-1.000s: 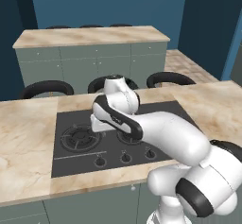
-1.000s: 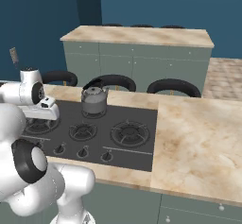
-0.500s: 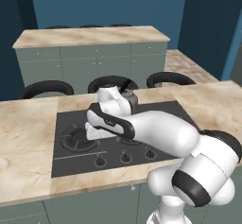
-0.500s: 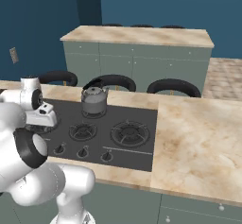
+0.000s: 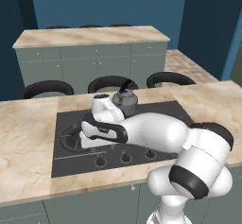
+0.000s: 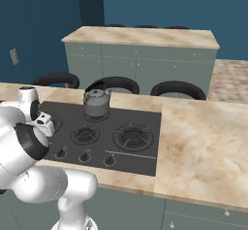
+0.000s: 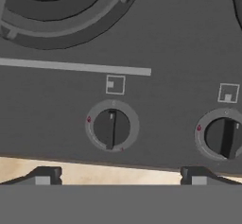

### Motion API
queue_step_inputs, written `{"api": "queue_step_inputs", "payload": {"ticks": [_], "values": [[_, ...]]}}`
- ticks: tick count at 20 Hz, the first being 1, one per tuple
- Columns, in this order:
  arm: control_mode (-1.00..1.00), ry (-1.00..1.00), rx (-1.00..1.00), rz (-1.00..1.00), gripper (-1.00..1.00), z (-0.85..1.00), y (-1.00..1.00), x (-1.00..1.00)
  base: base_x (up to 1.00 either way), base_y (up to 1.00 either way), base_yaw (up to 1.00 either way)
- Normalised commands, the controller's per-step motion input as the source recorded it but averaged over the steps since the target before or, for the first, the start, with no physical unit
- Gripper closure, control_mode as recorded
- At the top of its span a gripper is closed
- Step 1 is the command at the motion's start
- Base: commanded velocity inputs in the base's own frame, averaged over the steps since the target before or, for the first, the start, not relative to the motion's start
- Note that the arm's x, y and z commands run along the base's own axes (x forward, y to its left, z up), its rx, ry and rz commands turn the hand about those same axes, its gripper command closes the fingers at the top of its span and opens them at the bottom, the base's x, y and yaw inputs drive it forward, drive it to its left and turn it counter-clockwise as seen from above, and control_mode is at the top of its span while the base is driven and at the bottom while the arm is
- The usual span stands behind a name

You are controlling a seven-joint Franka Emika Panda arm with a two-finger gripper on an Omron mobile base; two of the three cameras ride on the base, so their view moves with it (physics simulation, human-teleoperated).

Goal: Turn on the front left burner of the stove.

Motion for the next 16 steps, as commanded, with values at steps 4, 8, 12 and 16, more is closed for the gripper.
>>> {"api": "queue_step_inputs", "payload": {"ticks": [4, 8, 12, 16], "values": [[-1.0, -0.01, 0.0, 0.0, -1.0, -0.37, 0.07, 0.0, 0.0, 0.0, 0.0], [-1.0, 0.0, 0.0, 0.0, -1.0, -0.33, 0.08, 0.0, 0.0, 0.0, 0.0], [-1.0, 0.0, 0.0, 0.0, -1.0, -0.23, 0.01, 0.0, 0.0, 0.0, 0.0], [-1.0, 0.0, 0.0, 0.0, -1.0, -0.2, 0.02, 0.0, 0.0, 0.0, 0.0]]}}
